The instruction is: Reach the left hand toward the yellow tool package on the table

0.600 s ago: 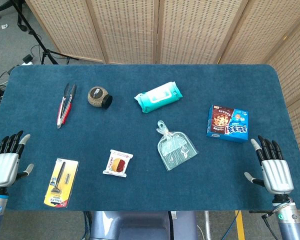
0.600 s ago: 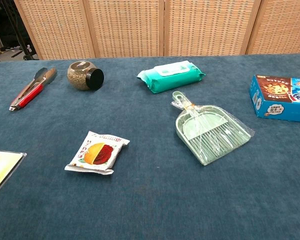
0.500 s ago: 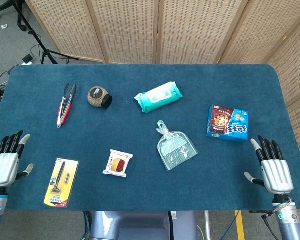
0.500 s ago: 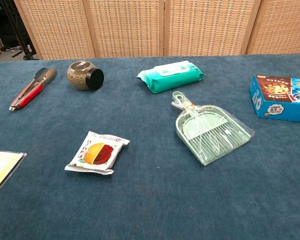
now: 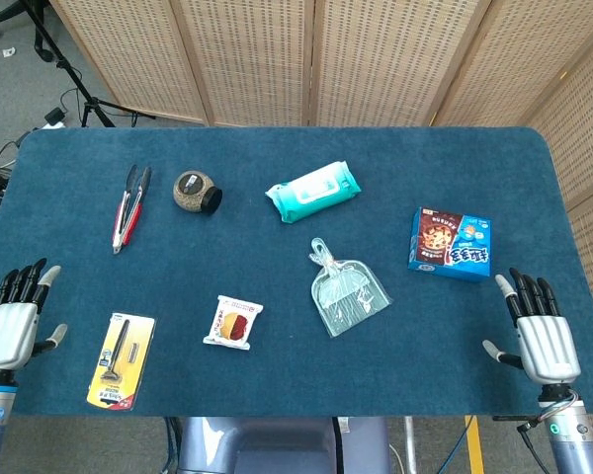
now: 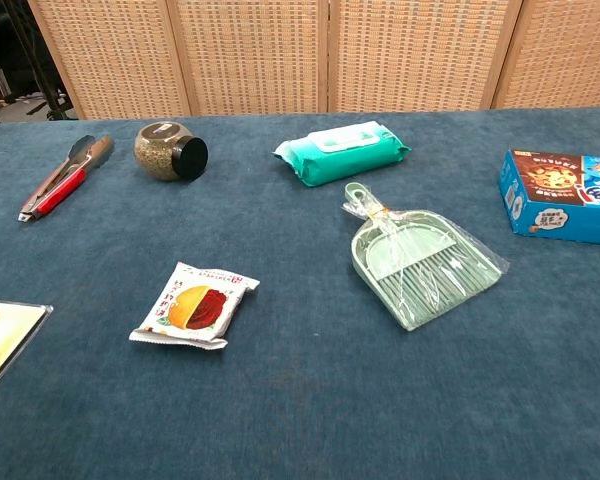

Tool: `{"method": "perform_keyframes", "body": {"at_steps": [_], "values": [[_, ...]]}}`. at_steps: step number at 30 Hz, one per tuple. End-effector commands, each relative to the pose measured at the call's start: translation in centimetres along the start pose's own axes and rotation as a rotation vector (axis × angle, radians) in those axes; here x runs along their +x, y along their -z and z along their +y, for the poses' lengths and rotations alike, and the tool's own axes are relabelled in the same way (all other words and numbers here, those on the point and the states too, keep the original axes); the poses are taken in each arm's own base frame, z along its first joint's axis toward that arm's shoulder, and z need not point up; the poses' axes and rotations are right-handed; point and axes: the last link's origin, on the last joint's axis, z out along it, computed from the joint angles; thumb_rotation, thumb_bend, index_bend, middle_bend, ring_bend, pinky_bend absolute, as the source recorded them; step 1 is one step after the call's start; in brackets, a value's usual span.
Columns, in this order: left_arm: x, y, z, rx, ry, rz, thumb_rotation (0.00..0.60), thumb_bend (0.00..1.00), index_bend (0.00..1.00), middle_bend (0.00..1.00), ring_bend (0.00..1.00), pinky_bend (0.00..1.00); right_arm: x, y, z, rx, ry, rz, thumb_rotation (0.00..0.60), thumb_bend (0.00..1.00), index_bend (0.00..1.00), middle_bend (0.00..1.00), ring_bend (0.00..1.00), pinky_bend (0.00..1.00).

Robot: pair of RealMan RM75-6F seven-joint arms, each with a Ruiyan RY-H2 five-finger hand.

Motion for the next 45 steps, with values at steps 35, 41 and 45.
{"method": "perform_keyframes", "body": {"at_steps": [35, 41, 45], "values": [[4.6, 2.4, 3.0, -0.308, -0.108, -0.438, 0.6, 0.49, 0.0, 0.69, 0.75, 0.57, 0.1, -0.5, 0.9, -0.037, -0.023, -0.014, 0.6, 0.16, 0.0, 0.0, 0.0, 0.0], [3.6, 3.2, 2.8, -0.32, -0.13, -0.544, 0.6, 0.5, 0.0, 0.69, 0.75, 0.57, 0.1, -0.6, 0.9, -0.041, -0.026, -0.015, 0.6, 0.16, 0.0, 0.0, 0.0, 0.0], [2.5, 3.6, 2.6, -0.318, -0.141, -0.604, 0.6, 0.5, 0.0, 0.69, 0.75, 0.57, 0.1, -0.6, 1.0, -0.044, -0.028, -0.014, 0.6, 0.16, 0.0, 0.0, 0.0, 0.0]]}}
